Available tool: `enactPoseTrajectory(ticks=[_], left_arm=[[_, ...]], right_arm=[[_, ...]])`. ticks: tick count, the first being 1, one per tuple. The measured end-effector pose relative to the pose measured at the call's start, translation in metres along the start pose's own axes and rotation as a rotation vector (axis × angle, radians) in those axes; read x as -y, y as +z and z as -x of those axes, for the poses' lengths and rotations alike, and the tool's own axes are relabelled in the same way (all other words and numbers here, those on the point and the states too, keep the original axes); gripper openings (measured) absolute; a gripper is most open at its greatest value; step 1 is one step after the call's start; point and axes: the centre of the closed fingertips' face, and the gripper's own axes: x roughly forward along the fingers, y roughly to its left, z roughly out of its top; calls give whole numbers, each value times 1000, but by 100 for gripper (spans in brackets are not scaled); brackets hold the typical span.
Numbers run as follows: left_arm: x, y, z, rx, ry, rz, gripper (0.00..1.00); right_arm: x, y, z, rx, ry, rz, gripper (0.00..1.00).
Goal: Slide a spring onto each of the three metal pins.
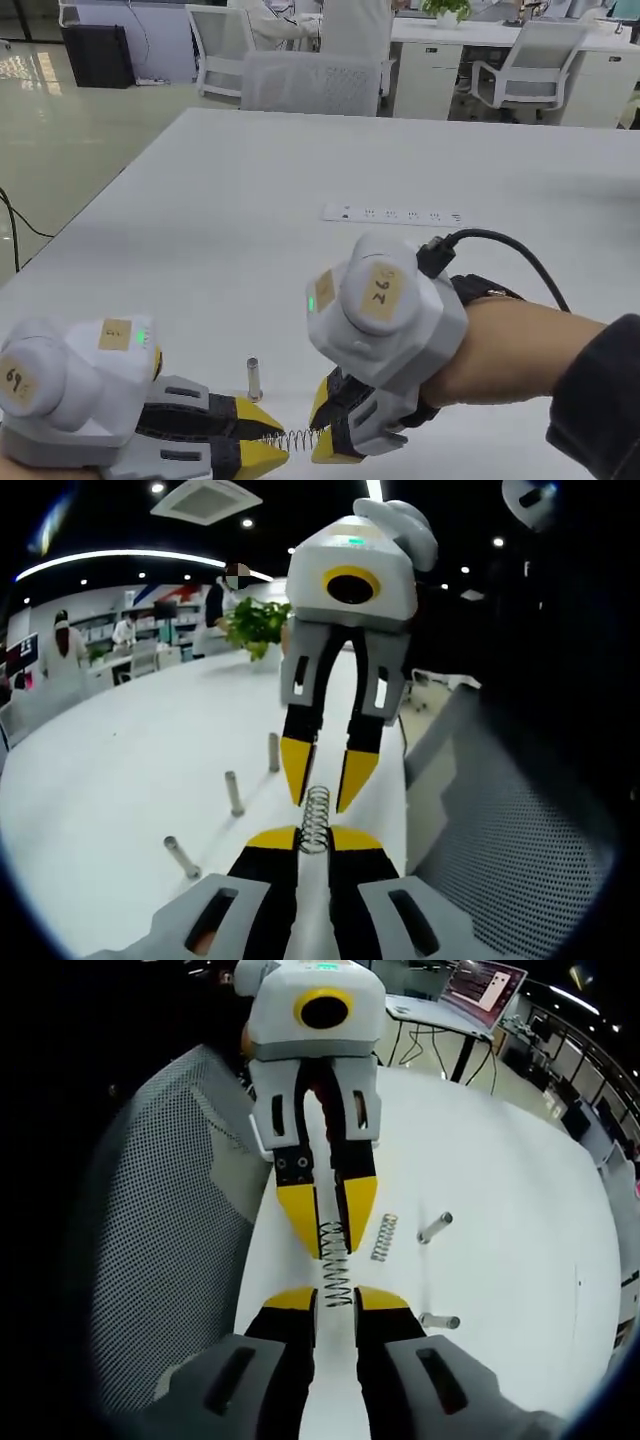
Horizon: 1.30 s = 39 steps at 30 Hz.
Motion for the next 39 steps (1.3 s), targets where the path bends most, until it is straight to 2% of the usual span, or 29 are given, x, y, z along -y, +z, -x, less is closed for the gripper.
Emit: enactPoseTrajectory(ticks=[6, 11, 15, 24, 30, 39], left_arm=[[3, 4, 0, 12, -8, -1, 3], [3, 13, 2, 51, -10, 6, 3], [5, 16, 2, 61, -12, 6, 3], [5, 14, 1, 57, -5, 9, 3], [4, 11, -1, 43, -3, 6, 3], [4, 5, -2, 26, -6, 0, 3]], right_arm=[[0, -5, -2, -7, 0, -11, 12], [-1, -6, -3, -8, 4, -15, 11], [-1, -6, -3, -8, 2, -16, 11], [1, -2, 1, 6, -8, -10, 8], [3, 8, 10, 46, -12, -15, 8], [-1, 20, 13, 79, -7, -7, 8]])
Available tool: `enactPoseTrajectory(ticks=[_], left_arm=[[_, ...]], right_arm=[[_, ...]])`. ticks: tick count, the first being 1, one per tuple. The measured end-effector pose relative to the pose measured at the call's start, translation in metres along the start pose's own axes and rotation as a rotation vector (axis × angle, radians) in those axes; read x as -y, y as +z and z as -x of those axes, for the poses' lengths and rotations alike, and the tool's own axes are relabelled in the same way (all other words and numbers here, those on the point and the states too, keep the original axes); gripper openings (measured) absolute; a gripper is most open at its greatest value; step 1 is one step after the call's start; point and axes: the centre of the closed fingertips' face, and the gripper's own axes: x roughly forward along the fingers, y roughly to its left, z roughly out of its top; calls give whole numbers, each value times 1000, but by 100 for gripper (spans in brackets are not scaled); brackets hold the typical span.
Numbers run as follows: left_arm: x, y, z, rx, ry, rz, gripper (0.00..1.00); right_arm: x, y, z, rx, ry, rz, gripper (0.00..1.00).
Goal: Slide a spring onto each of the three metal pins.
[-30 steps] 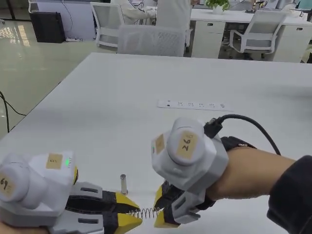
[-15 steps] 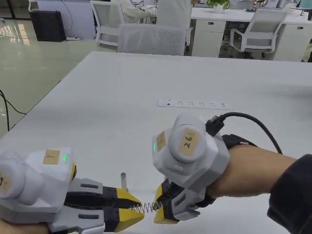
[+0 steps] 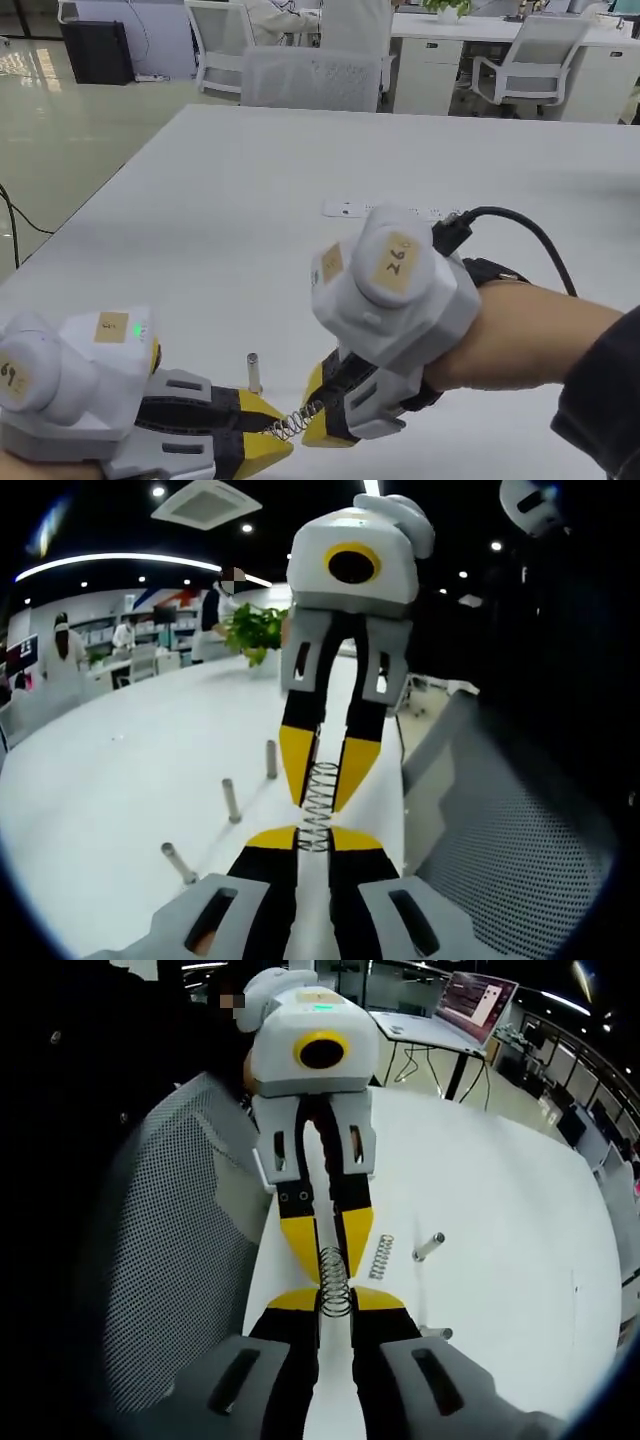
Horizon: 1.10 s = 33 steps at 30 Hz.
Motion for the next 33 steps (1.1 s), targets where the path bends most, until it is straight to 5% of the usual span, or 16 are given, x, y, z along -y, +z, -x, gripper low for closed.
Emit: enactPoseTrajectory(ticks=[19, 33], left_arm=[[0, -3, -1, -6, -13, 3, 3], [0, -4, -1, -11, -7, 12, 8]], right_arm=[[-5, 19, 0, -5, 9, 49, 8], [-1, 14, 1, -27, -1, 49, 8]])
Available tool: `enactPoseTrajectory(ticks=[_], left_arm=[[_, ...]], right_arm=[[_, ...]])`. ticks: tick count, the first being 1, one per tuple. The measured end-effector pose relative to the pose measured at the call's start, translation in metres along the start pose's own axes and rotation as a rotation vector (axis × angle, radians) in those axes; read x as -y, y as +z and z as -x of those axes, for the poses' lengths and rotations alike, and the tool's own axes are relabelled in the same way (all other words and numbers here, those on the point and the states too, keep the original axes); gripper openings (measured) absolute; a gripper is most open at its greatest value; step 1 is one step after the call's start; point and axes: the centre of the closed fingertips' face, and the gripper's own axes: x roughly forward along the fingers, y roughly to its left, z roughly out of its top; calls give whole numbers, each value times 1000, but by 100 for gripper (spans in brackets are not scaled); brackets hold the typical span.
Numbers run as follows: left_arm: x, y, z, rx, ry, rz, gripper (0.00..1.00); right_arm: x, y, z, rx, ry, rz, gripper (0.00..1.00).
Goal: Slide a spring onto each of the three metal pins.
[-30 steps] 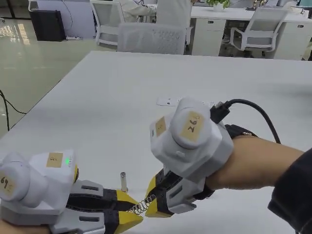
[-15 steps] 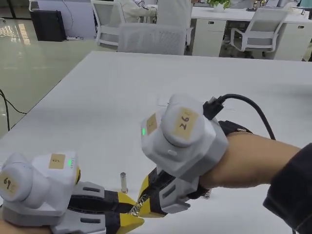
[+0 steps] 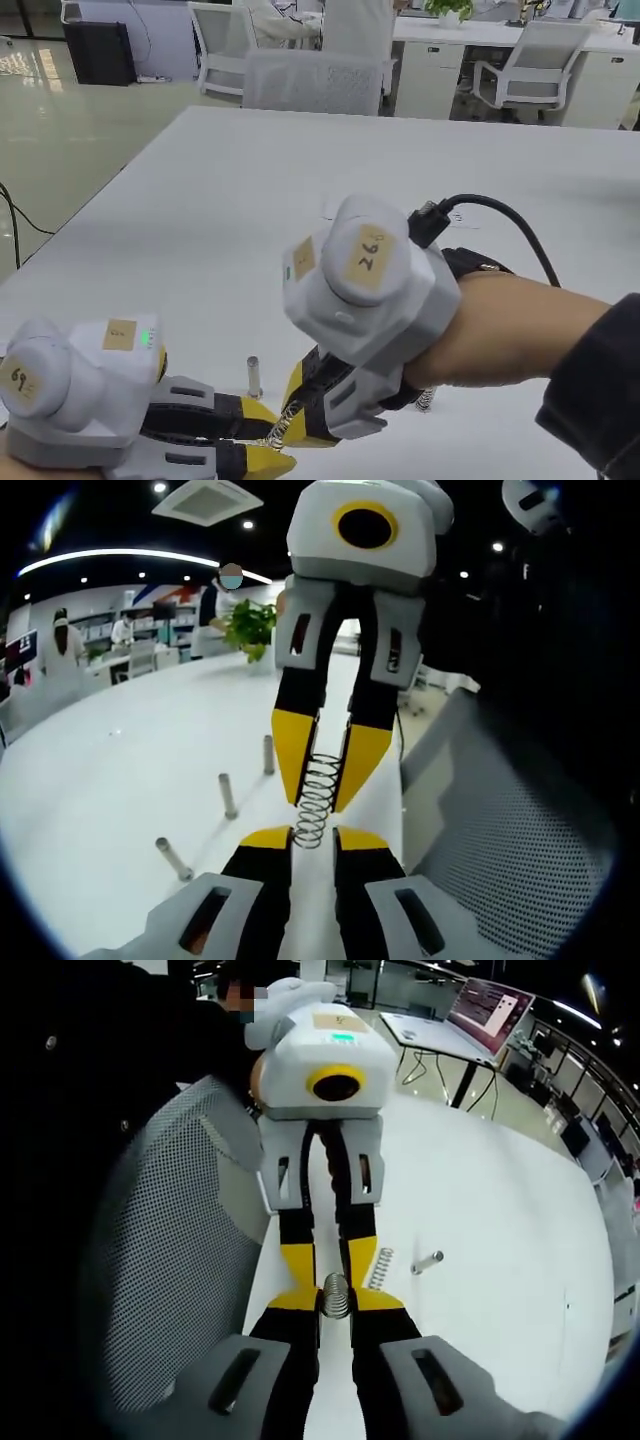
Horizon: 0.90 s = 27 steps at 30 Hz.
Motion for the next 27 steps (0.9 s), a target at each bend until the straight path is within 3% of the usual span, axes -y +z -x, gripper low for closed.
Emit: enactPoseTrajectory(ticks=[16, 27], left_arm=[[-13, -4, 19, 17, 76, 32, 18], [-24, -14, 33, 20, 143, 60, 26]], right_arm=[[5, -14, 4, -36, -16, -25, 8], [12, -25, 10, -52, -27, -49, 8]])
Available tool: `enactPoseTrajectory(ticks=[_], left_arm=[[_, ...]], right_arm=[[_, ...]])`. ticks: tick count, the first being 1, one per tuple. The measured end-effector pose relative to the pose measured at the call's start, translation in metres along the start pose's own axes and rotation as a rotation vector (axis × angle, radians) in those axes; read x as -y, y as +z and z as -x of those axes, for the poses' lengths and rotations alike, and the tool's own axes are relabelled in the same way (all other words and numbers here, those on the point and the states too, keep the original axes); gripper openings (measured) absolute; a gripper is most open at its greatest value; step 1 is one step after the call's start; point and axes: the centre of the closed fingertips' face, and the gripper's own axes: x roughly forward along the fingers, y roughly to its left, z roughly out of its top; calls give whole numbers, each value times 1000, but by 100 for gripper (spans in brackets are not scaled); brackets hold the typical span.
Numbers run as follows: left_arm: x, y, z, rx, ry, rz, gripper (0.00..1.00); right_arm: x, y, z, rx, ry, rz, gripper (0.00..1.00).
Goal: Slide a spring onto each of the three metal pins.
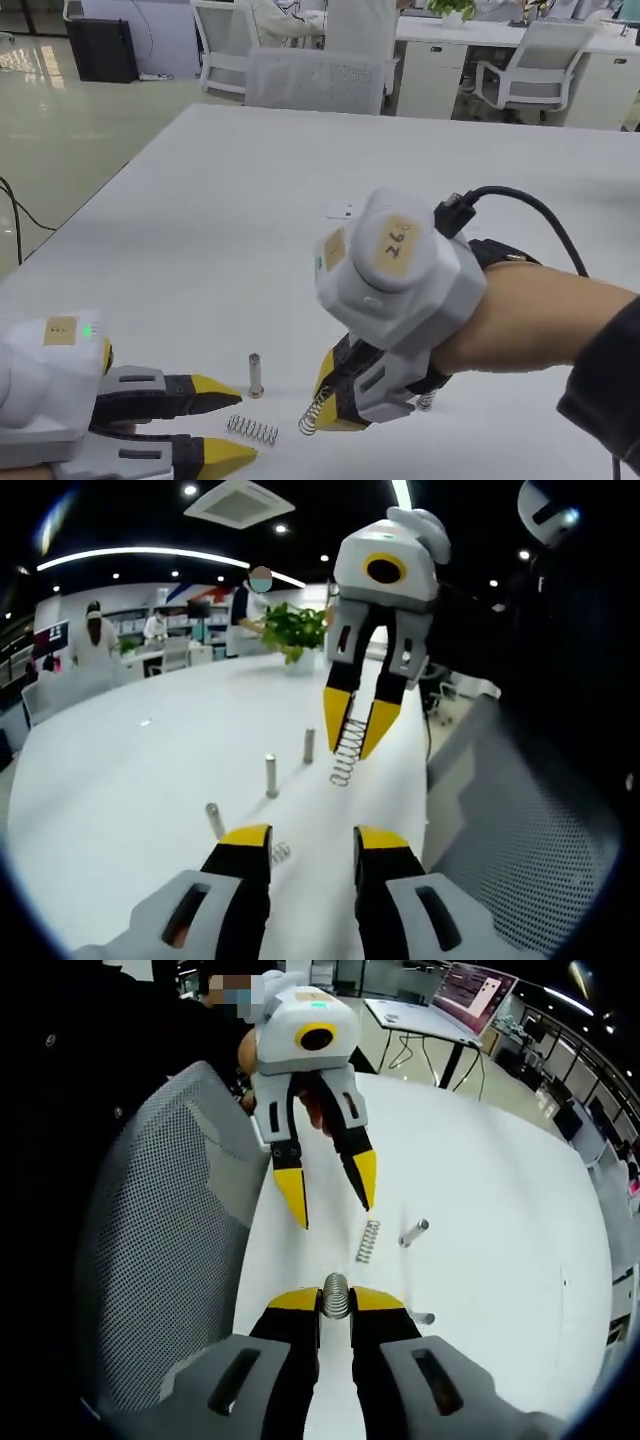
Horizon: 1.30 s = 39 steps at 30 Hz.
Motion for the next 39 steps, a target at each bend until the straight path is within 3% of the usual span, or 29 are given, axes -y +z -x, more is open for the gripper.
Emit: enactPoseTrajectory(ticks=[11, 22, 39], left_arm=[[-10, -7, 10, 1, 59, 38, 32], [-9, -12, 9, 2, 78, 52, 37], [-9, -11, 8, 3, 88, 52, 39]], right_arm=[[16, -18, 12, -19, -35, -43, 8], [33, -35, 20, -63, -74, -72, 8], [67, -41, 23, -139, -132, -51, 8]])
